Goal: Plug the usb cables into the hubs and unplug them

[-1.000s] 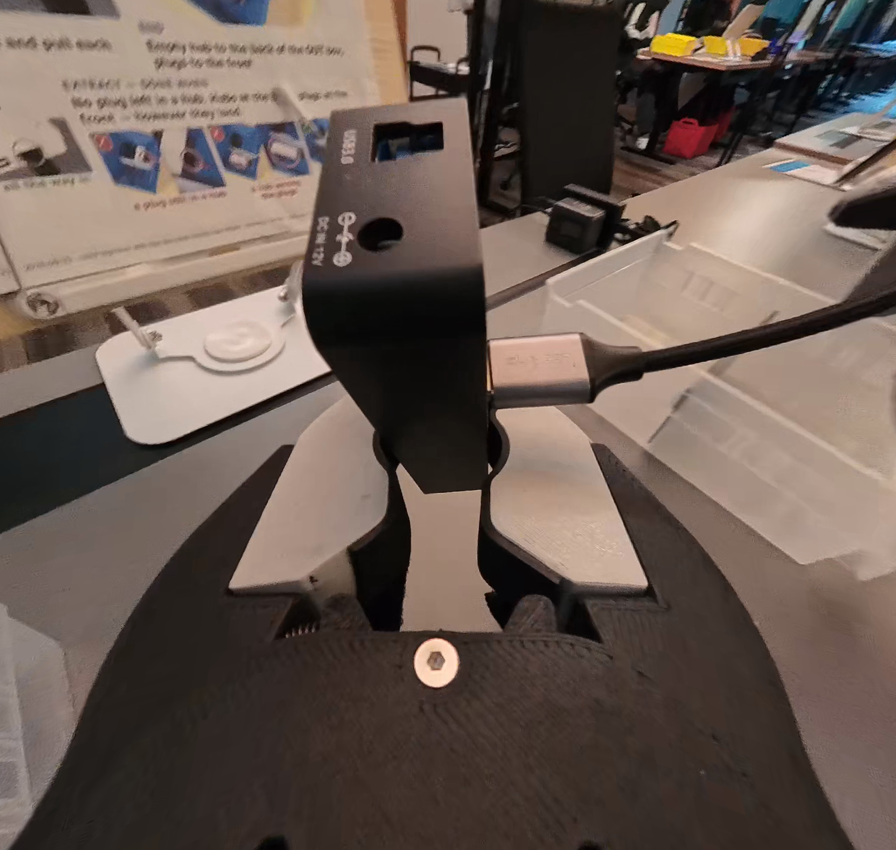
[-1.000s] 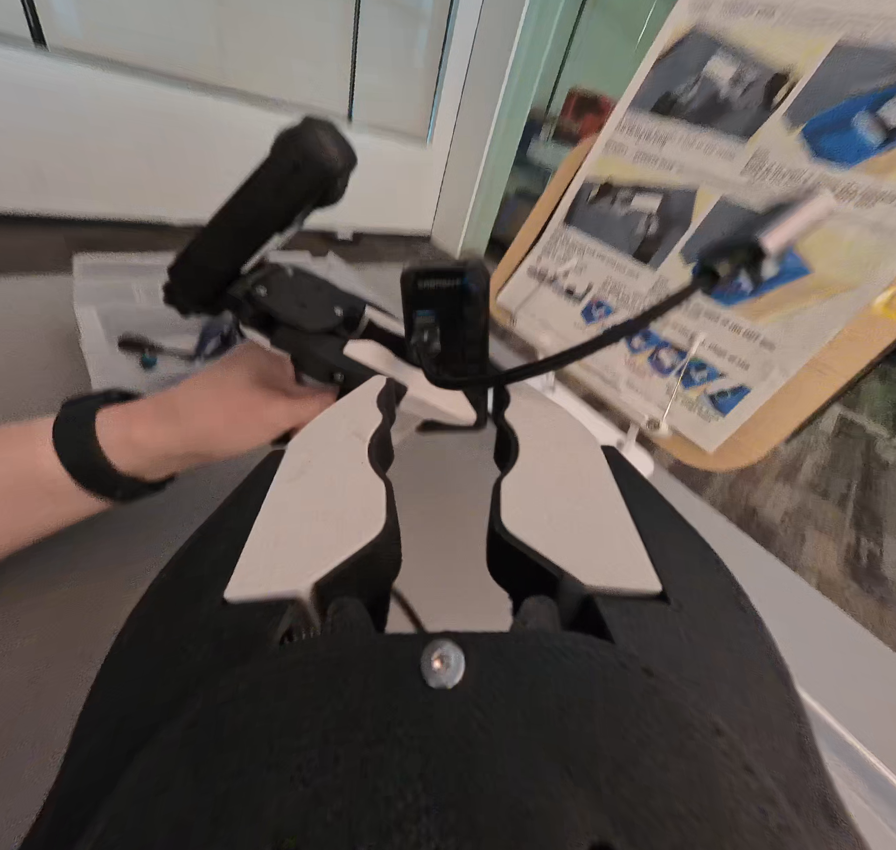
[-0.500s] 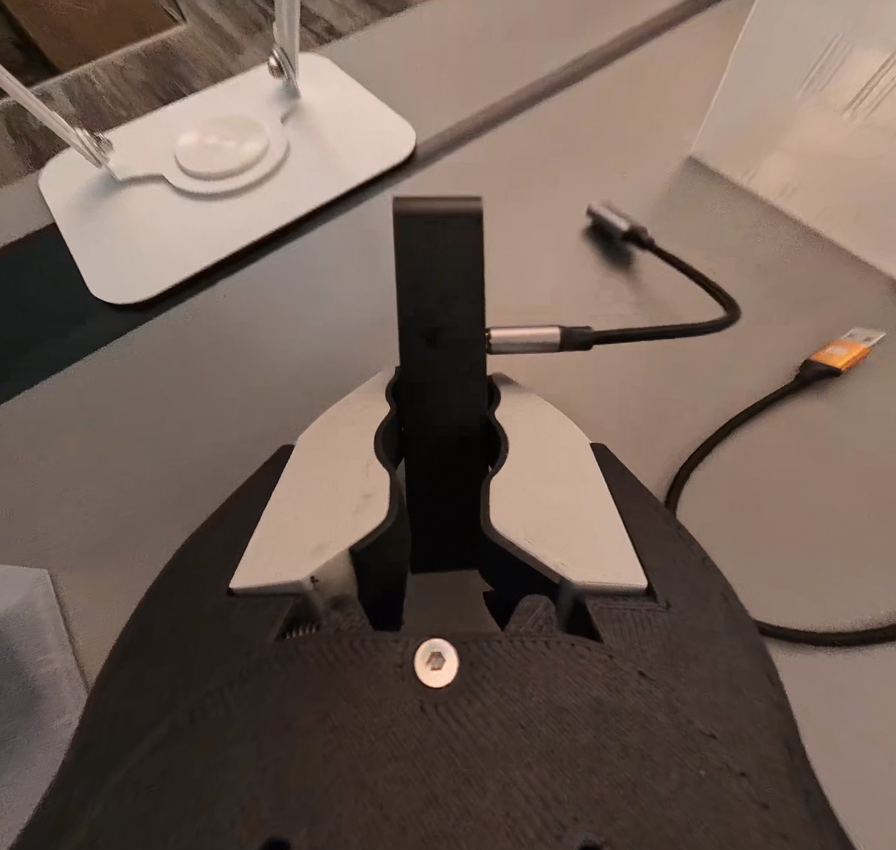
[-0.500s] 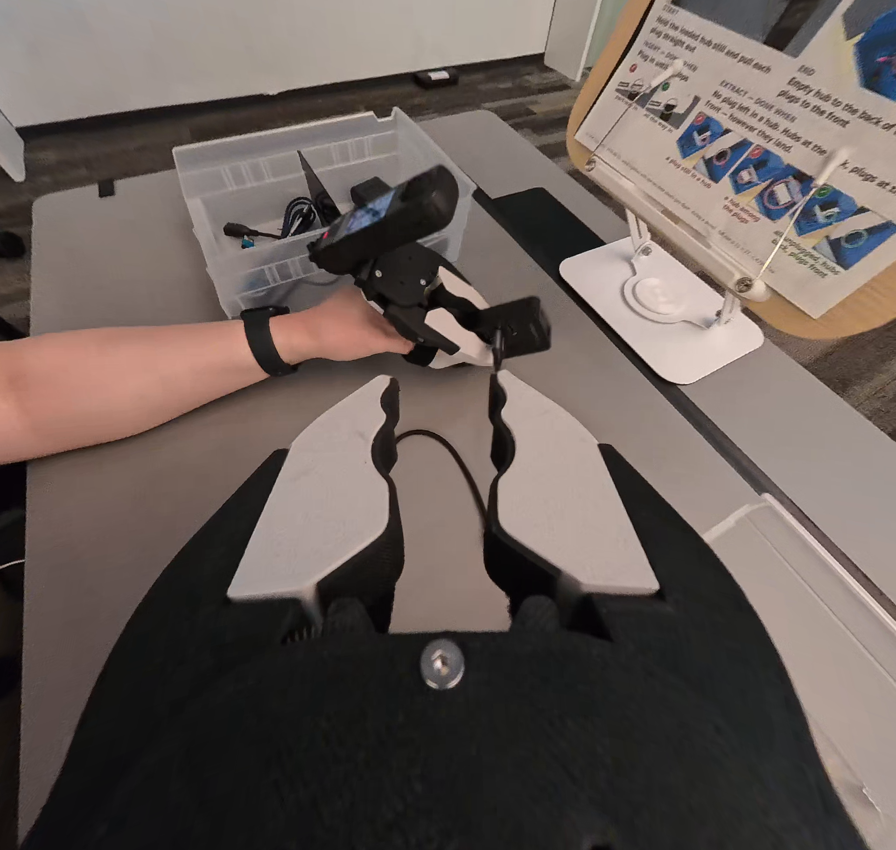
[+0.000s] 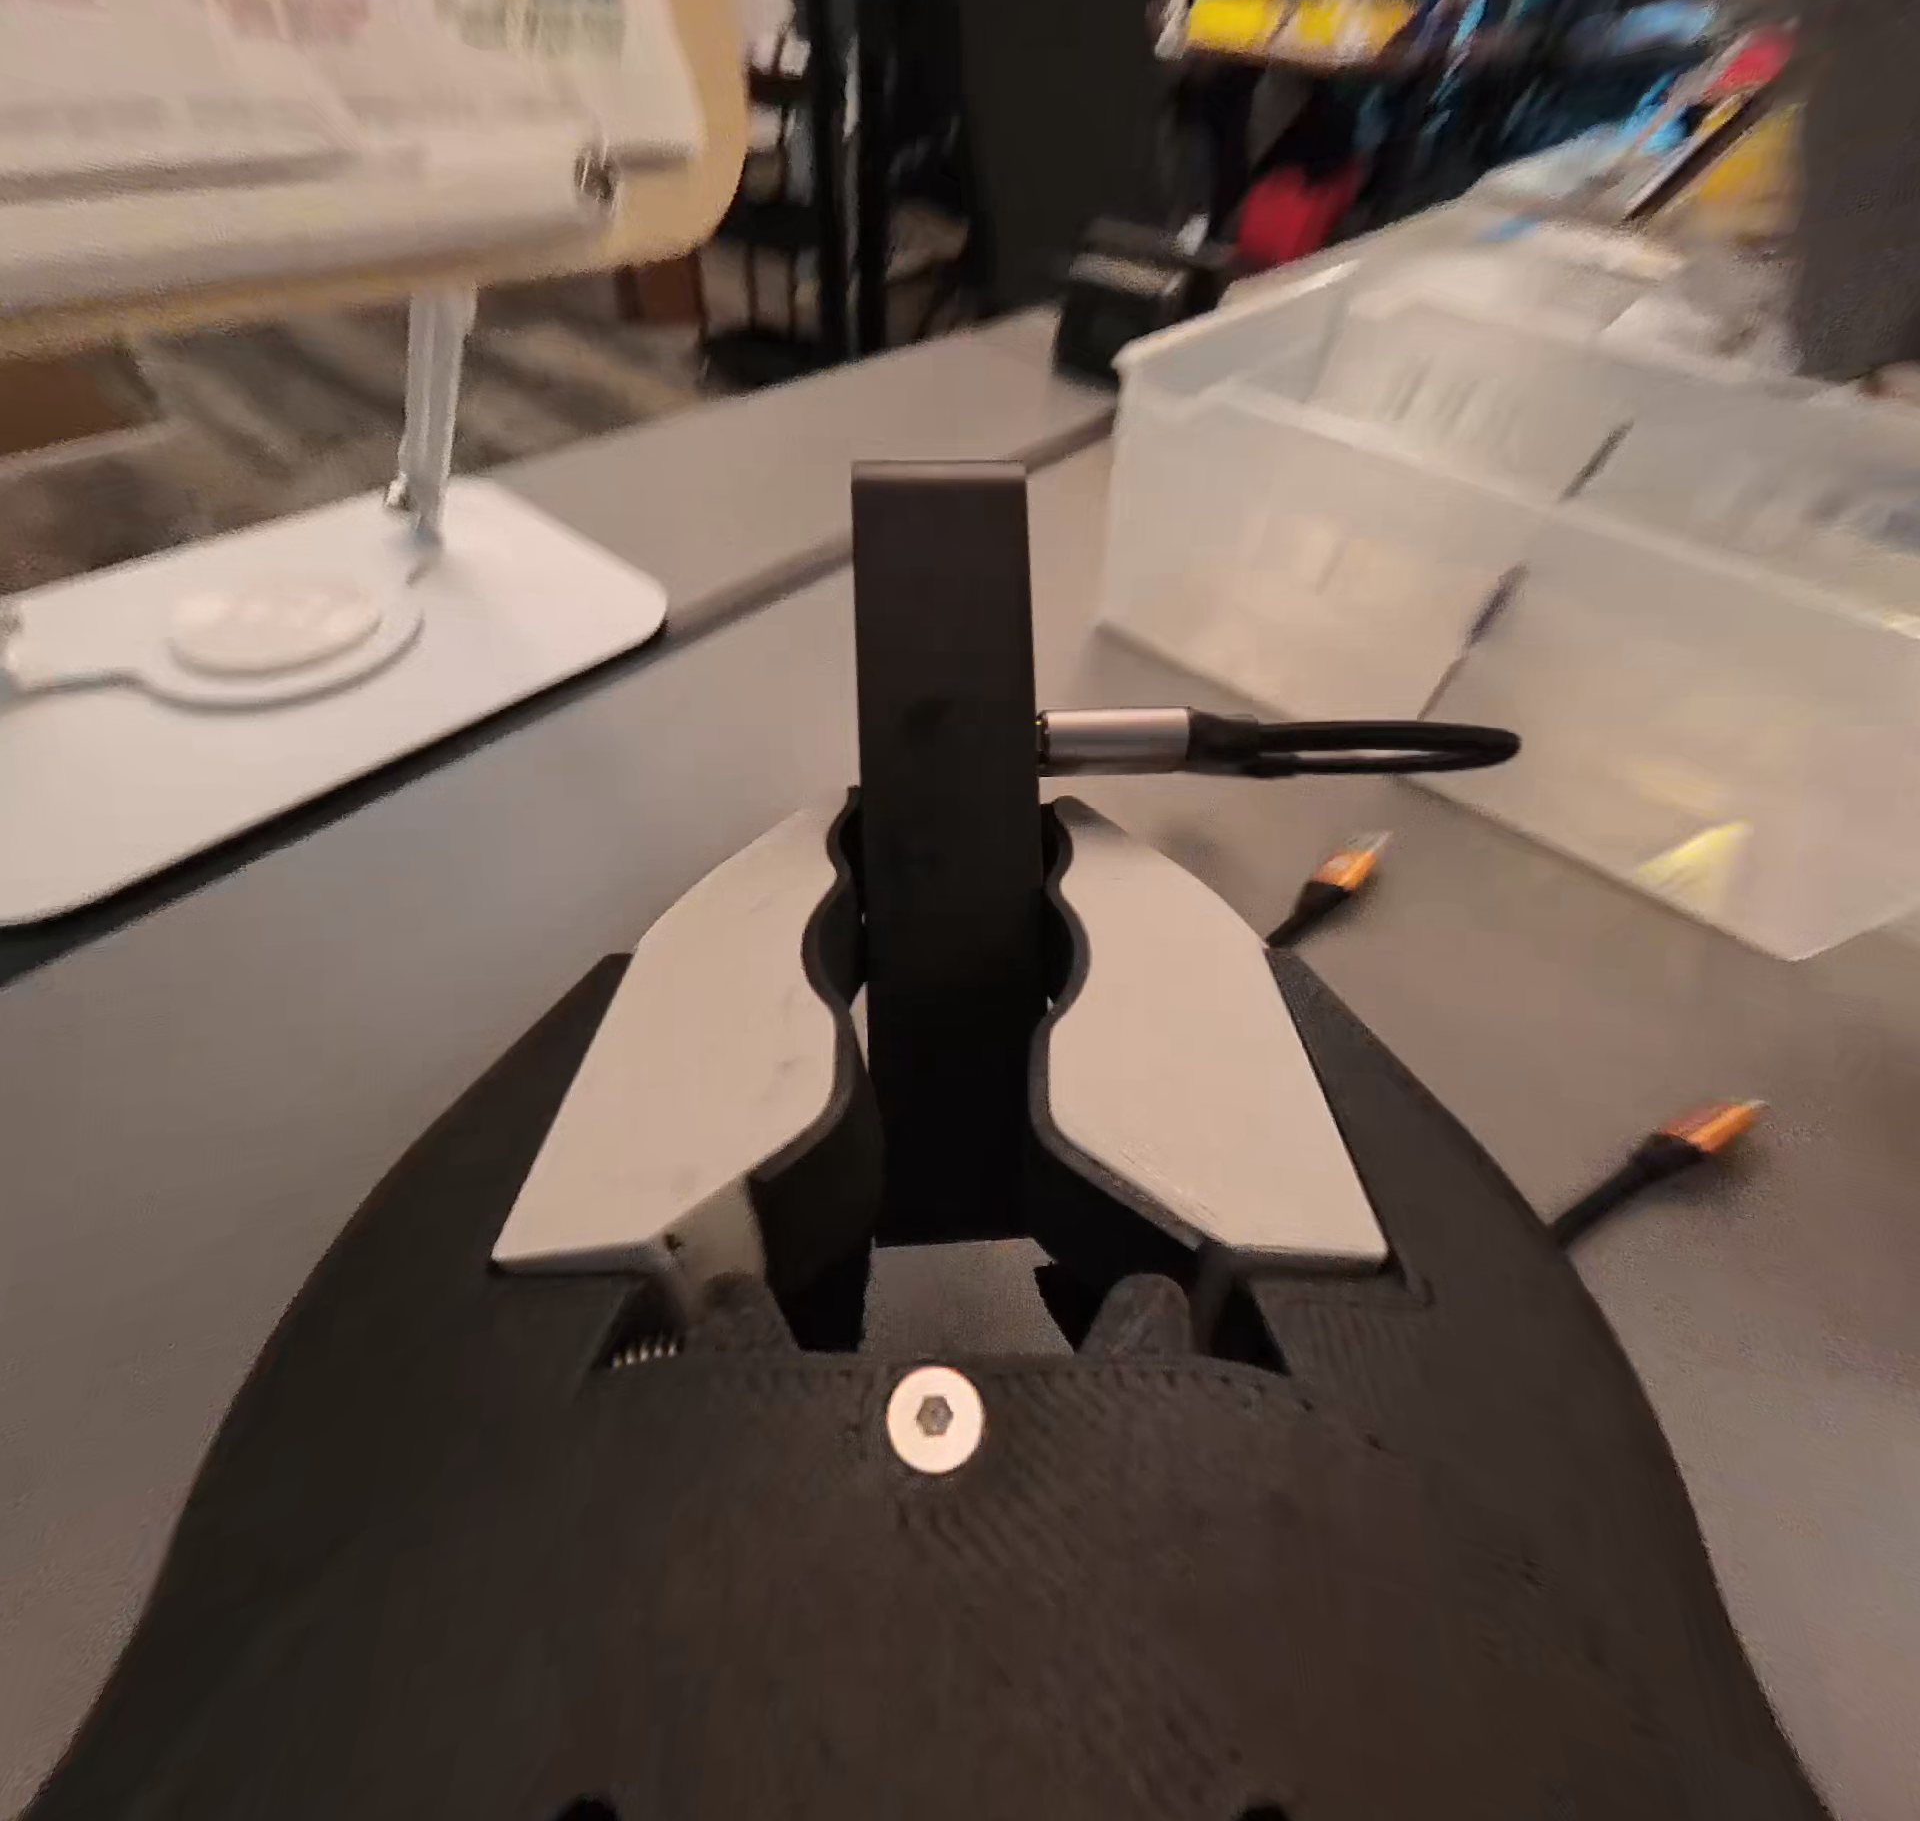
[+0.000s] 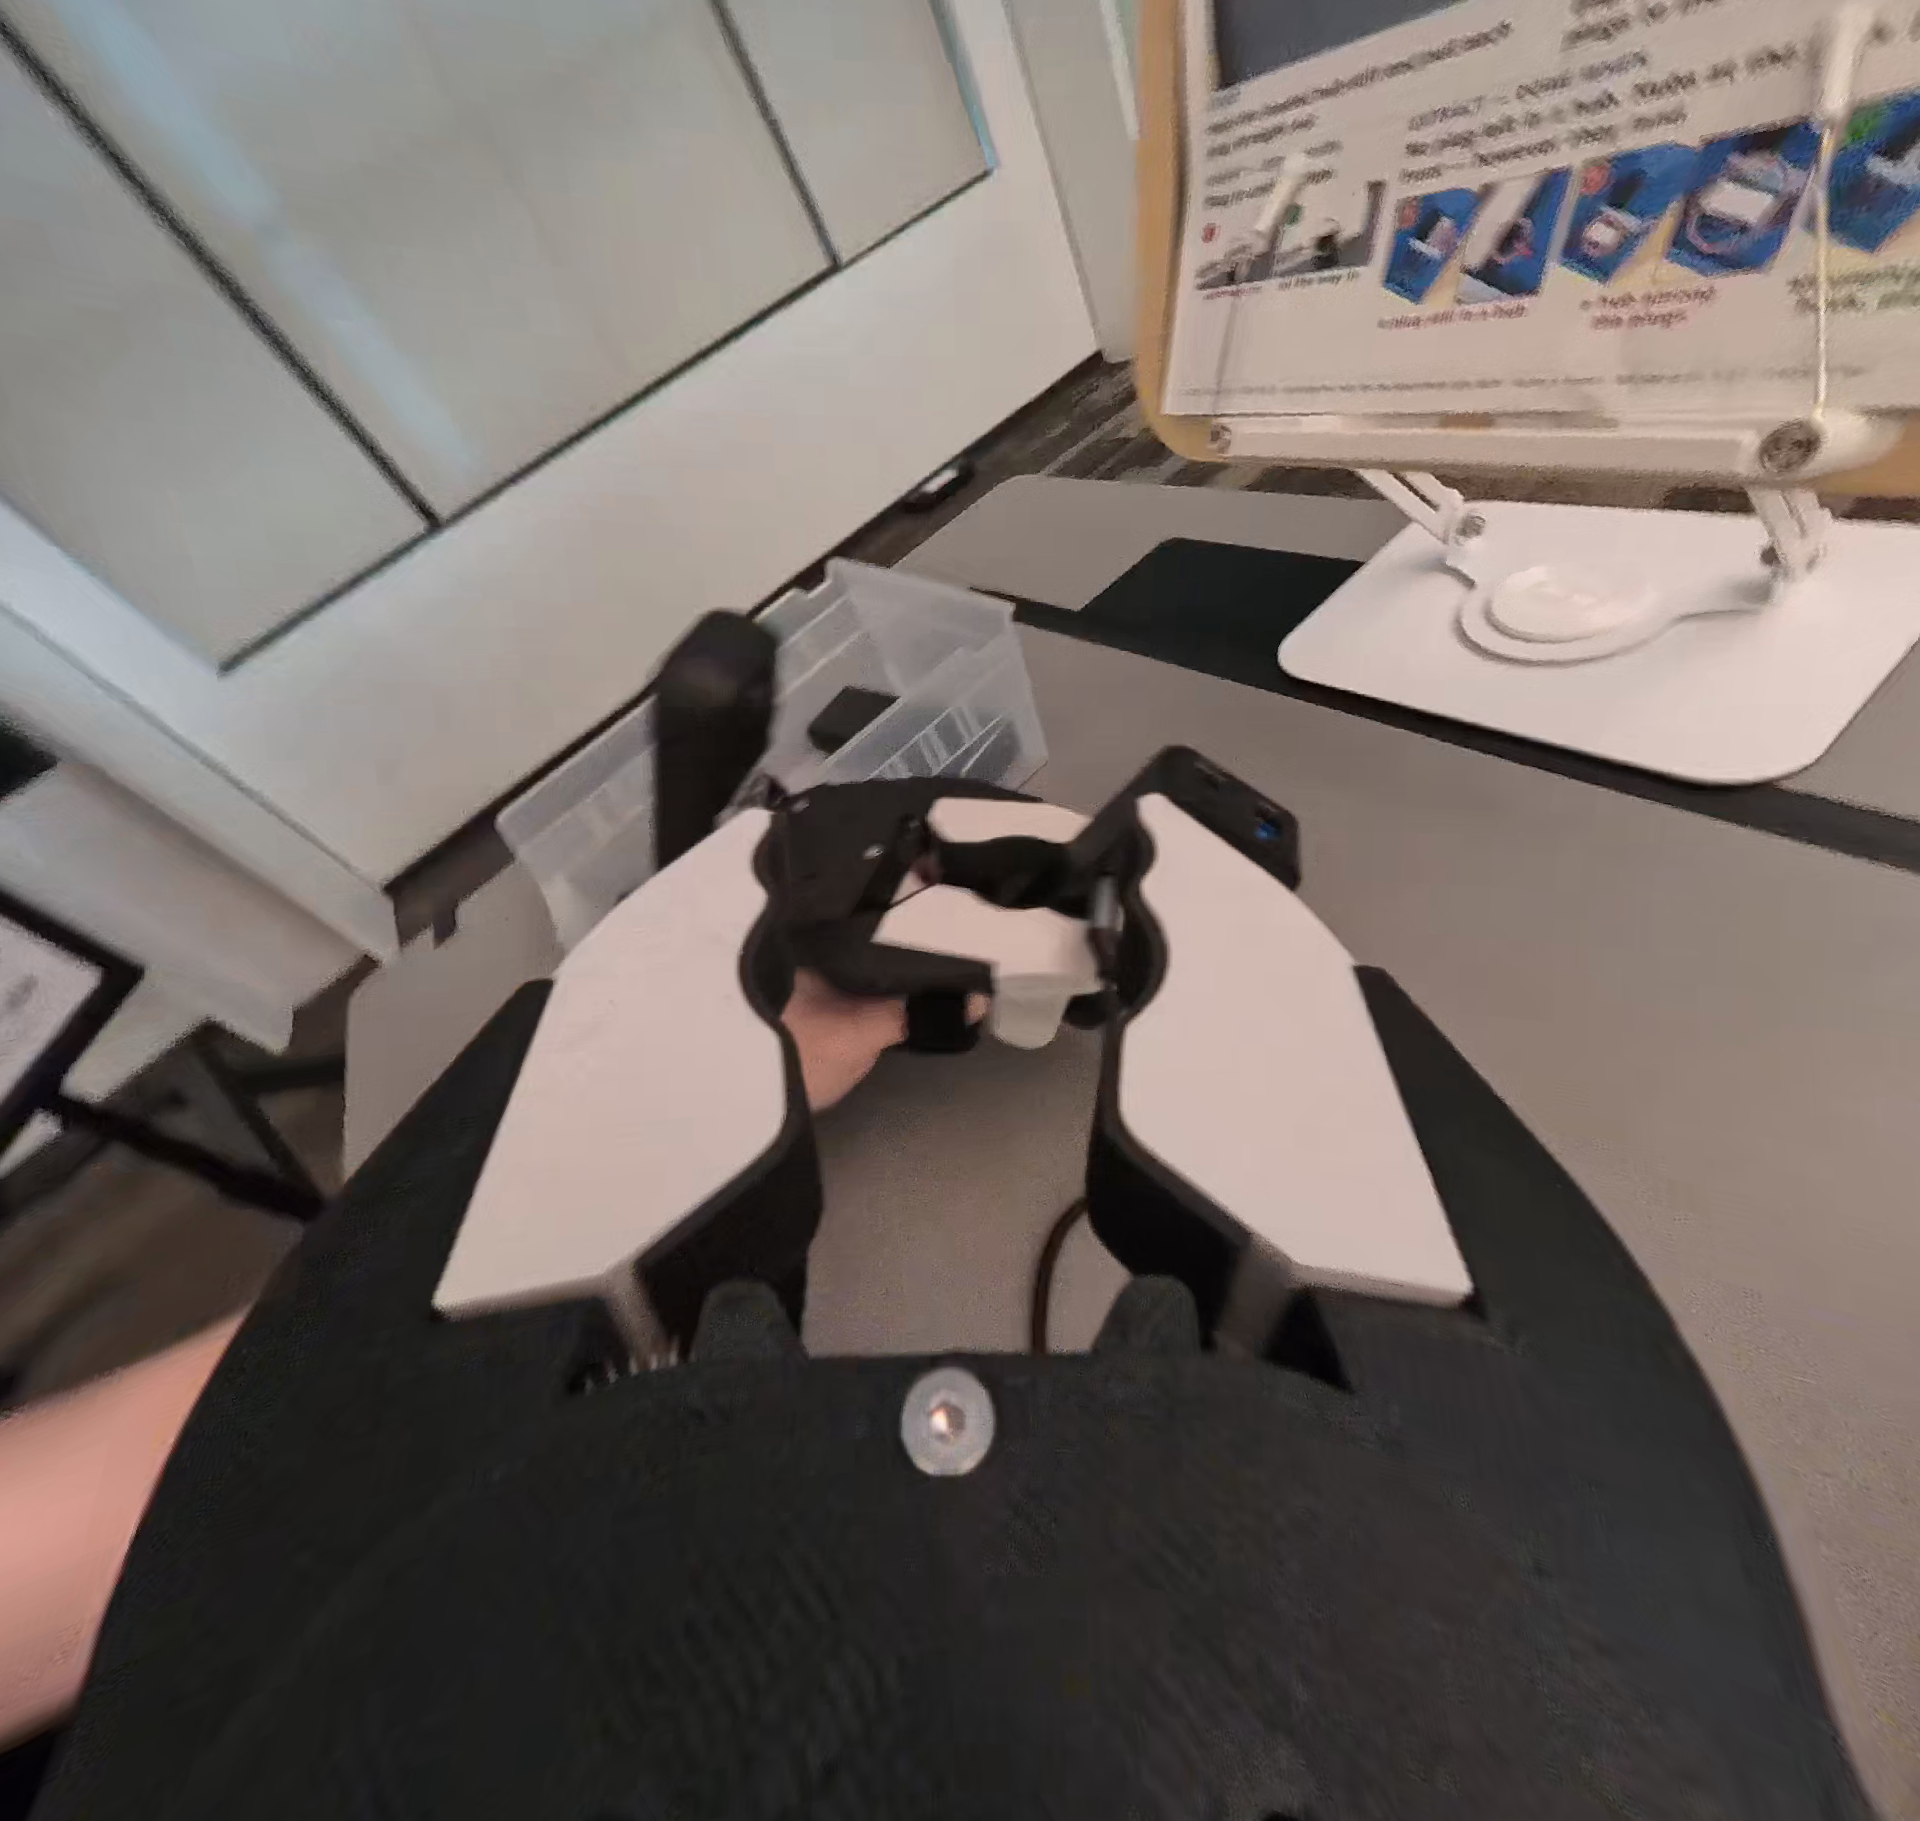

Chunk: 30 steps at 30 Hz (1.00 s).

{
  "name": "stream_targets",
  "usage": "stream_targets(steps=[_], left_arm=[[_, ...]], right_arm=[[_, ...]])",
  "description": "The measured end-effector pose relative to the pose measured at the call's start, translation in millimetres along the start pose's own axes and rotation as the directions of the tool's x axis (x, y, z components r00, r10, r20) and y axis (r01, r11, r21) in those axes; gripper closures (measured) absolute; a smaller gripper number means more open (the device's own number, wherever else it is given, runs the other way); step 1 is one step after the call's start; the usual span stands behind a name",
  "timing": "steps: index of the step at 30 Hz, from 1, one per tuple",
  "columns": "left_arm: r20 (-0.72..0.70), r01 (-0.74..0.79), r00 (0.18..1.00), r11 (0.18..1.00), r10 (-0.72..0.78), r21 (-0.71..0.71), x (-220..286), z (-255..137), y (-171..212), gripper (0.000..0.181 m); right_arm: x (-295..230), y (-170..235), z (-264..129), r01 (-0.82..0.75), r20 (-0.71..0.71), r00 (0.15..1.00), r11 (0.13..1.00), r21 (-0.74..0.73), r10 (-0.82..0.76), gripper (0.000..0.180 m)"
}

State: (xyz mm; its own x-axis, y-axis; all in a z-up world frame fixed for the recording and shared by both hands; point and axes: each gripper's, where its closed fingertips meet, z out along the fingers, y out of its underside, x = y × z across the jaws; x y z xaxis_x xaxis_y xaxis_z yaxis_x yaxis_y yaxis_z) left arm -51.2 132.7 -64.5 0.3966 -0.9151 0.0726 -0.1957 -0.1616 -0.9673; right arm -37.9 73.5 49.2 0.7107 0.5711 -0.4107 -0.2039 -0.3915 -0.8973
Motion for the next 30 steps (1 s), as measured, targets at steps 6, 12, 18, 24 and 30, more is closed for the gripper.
stream_targets(steps=[6,12,18,24,30], left_arm=[[-0.066,-0.048,0.996,0.989,0.057,0.138,21,-17,-21,0.152],[0.001,-0.239,0.971,0.965,0.240,0.111,28,-18,-13,0.152],[0.094,-0.143,0.985,0.990,0.143,-0.004,2,-6,11,0.150],[0.320,0.069,0.945,0.998,-0.065,0.000,-32,-28,19,0.127],[0.390,0.134,0.919,0.977,-0.060,-0.164,-22,-45,55,0.126]], right_arm=[[37,38,49,-0.124,-0.106,0.988,0.983,-0.138,0.109,0.100],[38,59,65,-0.210,0.005,0.976,0.951,-0.228,0.216,0.117],[48,62,84,0.064,-0.036,0.996,0.957,-0.282,-0.078,0.117],[70,61,117,0.353,-0.108,0.896,0.839,-0.414,-0.430,0.117],[80,79,137,0.375,-0.104,0.869,0.781,-0.499,-0.484,0.117]])
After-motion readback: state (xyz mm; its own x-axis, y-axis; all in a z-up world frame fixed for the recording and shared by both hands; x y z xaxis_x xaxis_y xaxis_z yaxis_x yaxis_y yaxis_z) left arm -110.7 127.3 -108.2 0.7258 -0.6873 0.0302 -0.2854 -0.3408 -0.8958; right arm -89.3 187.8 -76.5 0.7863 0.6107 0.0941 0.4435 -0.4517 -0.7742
